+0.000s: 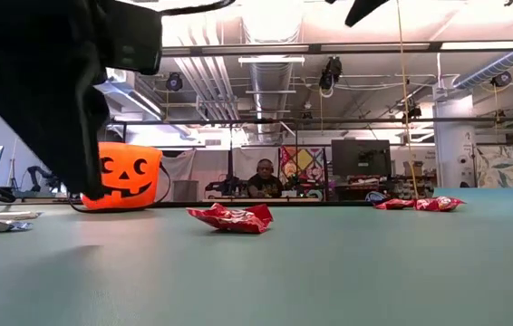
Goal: Sort candy by brand, put in halloween buckets
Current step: Put the red candy into the orange bucket
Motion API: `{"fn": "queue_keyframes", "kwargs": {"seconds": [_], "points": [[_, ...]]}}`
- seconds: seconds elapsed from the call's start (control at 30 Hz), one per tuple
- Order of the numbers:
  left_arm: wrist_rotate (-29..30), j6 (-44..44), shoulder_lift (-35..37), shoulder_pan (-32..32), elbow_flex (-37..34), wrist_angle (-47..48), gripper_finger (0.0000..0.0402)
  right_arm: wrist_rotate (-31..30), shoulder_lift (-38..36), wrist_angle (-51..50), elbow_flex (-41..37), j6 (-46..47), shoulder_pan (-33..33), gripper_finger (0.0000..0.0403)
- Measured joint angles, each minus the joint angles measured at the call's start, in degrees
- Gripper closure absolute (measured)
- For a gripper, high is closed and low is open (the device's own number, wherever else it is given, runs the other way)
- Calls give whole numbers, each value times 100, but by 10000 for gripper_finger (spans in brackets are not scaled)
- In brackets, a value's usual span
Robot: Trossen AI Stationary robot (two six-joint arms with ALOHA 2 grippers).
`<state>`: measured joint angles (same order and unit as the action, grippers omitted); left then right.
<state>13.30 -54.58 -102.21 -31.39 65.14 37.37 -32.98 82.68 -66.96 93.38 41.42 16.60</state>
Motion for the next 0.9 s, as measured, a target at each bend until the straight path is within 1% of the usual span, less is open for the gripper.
{"fn": "queue_keyframes", "kwargs": {"seconds": [0.03,0.13,0.2,0.3,0.33,0.47,0.6,0.67,0.73,0.83,0.9], "points": [[-82,110,38,77,0,131,50,-7,-67,0,0,-36,6,78],[-24,607,159,287,-4,452,50,-63,-239,-2,0,-119,68,78],[-58,957,239,402,-2,362,50,-232,-358,-22,0,-17,115,78],[-482,1274,264,538,-4,30,50,-339,-523,-51,0,267,200,78],[-528,1379,262,565,-4,-86,50,-350,-564,-55,0,338,260,78],[-390,1849,175,725,-7,-363,50,-342,-658,-197,-54,692,634,78],[-31,2059,17,1009,-16,-443,50,-430,-623,-758,-68,1285,1026,78],[149,2266,-46,1140,-66,-732,50,-473,-574,-1055,-74,1623,1175,78],[245,2604,-83,1236,-181,-1290,50,-486,-510,-1257,-83,1953,1289,78],[403,2936,-187,1376,-385,-2101,50,-501,-441,-1370,-87,2294,1445,78],[402,3012,-355,1487,-444,-2323,50,-512,-406,-1368,-87,2496,1536,78]]}}
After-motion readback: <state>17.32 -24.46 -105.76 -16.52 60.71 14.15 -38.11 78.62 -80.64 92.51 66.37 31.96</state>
